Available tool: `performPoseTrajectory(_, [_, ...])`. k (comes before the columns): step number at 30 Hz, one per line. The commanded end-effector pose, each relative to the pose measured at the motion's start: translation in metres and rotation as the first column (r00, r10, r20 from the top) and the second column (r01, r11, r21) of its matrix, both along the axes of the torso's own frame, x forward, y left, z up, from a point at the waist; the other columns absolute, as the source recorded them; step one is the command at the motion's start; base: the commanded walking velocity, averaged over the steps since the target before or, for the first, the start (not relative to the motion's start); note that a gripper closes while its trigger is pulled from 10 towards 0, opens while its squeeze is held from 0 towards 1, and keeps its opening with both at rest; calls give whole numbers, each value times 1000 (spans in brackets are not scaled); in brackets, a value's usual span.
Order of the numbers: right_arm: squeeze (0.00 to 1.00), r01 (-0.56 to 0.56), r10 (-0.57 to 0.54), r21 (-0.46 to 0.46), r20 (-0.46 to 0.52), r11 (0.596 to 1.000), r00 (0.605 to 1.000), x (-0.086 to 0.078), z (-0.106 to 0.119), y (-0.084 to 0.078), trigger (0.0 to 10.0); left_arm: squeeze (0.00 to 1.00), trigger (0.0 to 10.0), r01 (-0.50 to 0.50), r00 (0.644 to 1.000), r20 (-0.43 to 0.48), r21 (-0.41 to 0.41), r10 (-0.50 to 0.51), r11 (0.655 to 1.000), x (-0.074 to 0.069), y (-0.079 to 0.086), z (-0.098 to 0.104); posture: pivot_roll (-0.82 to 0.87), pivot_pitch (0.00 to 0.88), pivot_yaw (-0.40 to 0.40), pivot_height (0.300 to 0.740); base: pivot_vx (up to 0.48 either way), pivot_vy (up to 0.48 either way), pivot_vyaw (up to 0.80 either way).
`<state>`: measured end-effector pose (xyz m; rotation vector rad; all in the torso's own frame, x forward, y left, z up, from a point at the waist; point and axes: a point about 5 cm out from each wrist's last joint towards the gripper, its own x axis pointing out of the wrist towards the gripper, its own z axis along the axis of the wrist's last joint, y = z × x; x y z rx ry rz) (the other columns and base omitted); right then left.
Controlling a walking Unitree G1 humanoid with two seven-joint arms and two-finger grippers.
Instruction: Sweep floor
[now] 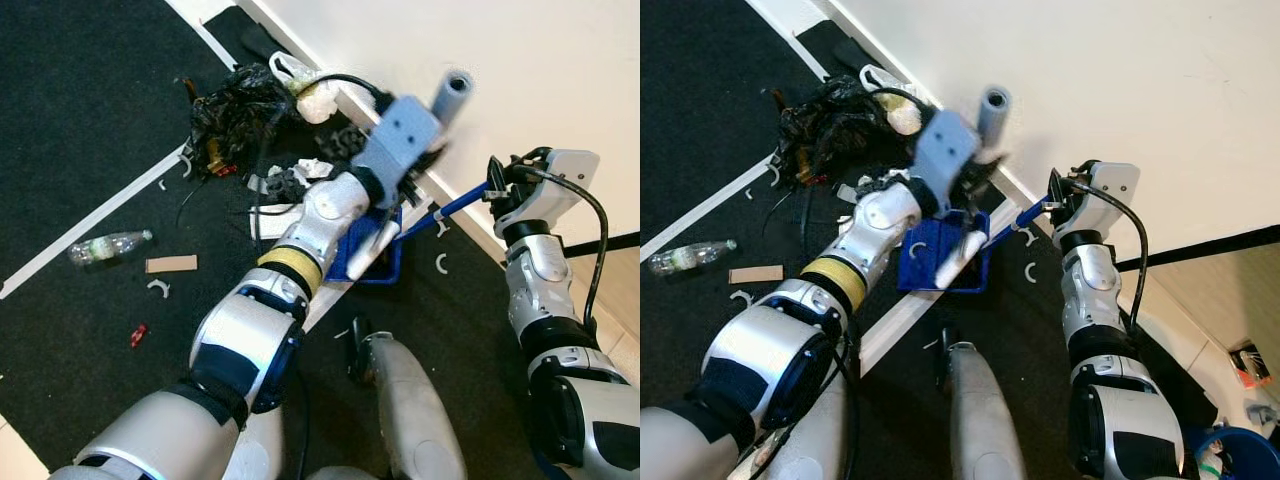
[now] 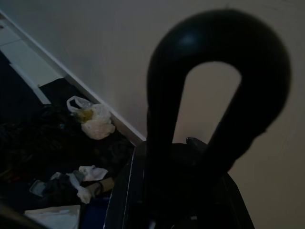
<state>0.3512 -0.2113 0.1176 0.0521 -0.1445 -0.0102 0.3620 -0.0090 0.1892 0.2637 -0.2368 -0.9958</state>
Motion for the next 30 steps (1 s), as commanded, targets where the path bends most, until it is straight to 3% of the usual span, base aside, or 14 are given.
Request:
performPoseTrajectory(1, [0,6,-2,11,-283,1000,959,-26,-61,-1,10000,0,10000,158,987,-33,-48,-159,986,-21,-38,2,14,468,-108,740,0,0,0])
performPoseTrajectory(3, [0,2,1,12,-285,1000,959,-24,-59,0,10000,0,10000,259,965,-32,-45,-260,965,-29,-50,12,21,465,-110,740,0,0,0])
performPoseTrajectory(5, [0,2,2,14,-282,1000,959,-22,-58,0,10000,0,10000,280,960,-10,-33,-281,959,-28,-50,20,24,463,-113,740,0,0,0])
performPoseTrajectory(8, [0,2,4,20,-275,1000,961,-19,-54,2,10000,0,10000,232,972,47,-8,-232,973,-16,-33,39,28,461,-115,740,0,0,0])
performPoseTrajectory(10, [0,2,6,29,-270,1000,963,-17,-53,4,10000,0,10000,167,981,94,34,-170,985,-1,-2,52,30,461,-117,740,0,0,0])
performPoseTrajectory(12, [0,2,6,29,-270,1000,963,-17,-53,4,10000,0,10000,167,981,94,34,-170,985,-1,-2,52,30,461,-117,740,0,0,0])
performPoseTrajectory(14, [0,1,8,32,-270,999,963,-17,-52,4,10000,0,10000,92,989,111,37,-95,995,10,29,65,30,461,-122,740,0,0,0])
performPoseTrajectory(15, [0,1,8,32,-270,999,963,-17,-52,4,10000,0,10000,92,989,111,37,-95,995,10,29,65,30,461,-122,740,0,0,0])
performPoseTrajectory(18, [0,-4,13,35,-271,999,963,-16,-52,5,10000,0,10000,-121,974,199,59,108,991,28,89,89,32,464,-127,740,0,0,0])
performPoseTrajectory(19, [0,-4,13,35,-271,999,963,-16,-52,5,10000,0,10000,-121,974,199,59,108,991,28,89,89,32,464,-127,740,0,0,0])
performPoseTrajectory(21, [0,-6,16,36,-271,999,962,-16,-52,5,10000,0,10000,-225,945,263,86,195,971,32,115,96,34,467,-131,740,0,0,0])
performPoseTrajectory(25, [0,-12,22,39,-272,999,962,-16,-52,8,10000,0,10000,-335,905,360,279,225,900,35,143,79,33,469,-134,740,0,0,0])
performPoseTrajectory(29, [0,-13,23,40,-271,999,962,-15,-52,8,10000,0,10000,-354,902,370,339,222,872,35,148,68,31,470,-133,740,0,0,0])
performPoseTrajectory(30, [0,-13,24,41,-270,999,963,-15,-52,8,10000,0,10000,-375,894,388,375,224,848,35,150,59,30,473,-133,740,0,0,0])
